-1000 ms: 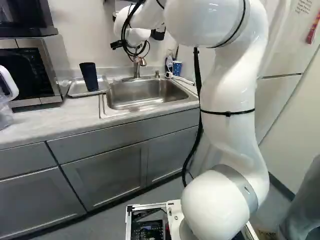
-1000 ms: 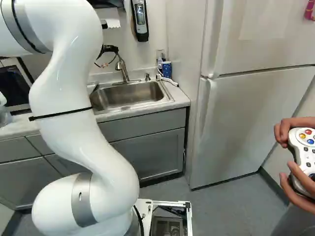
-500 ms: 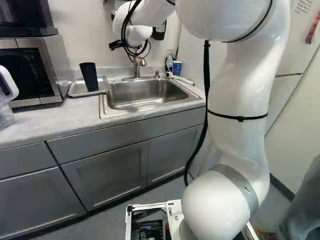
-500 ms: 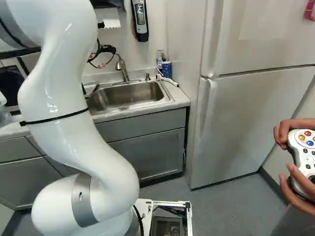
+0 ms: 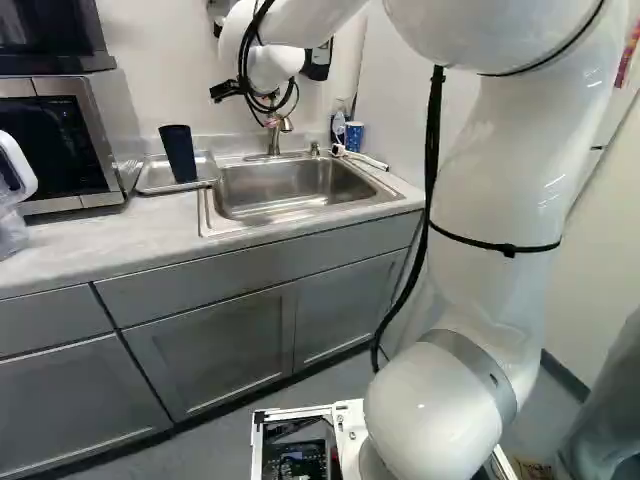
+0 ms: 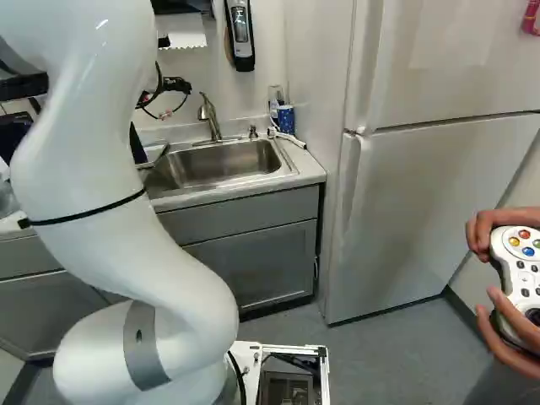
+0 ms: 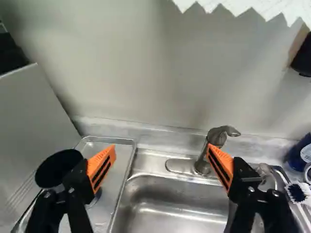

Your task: Rinse the cup and place it in the tray

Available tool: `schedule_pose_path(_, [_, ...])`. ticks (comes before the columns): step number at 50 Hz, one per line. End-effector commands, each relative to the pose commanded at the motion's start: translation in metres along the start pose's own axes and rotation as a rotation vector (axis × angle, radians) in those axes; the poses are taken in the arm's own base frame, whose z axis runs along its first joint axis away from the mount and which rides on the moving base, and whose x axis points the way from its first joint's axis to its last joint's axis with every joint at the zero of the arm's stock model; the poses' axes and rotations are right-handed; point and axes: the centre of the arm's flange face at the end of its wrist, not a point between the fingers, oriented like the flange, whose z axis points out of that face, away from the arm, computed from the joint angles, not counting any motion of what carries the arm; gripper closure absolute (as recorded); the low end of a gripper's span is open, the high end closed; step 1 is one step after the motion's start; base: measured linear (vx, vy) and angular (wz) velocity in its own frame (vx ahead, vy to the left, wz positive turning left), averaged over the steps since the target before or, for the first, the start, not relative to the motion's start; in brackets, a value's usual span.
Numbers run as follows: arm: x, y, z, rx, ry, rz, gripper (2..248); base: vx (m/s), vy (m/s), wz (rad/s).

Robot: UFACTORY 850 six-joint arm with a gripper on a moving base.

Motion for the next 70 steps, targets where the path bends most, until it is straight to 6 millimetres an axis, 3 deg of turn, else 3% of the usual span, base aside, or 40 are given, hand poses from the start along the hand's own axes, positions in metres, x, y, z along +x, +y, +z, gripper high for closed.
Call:
schedule_pose_path(15, [-0.008,-0.015,-0.016,0.035,-0.050,-0.006,3,0.000,0.000,0.000])
schedule_pose_path(37, [-0.025,-0.019,-0.042,0.067,-0.154,0.017,3,0.000,0.000,0.000])
schedule_pose_path(70, [-0.053,0.014,-0.081,0.057,-0.319,0.097,3,0.000,0.000,0.000])
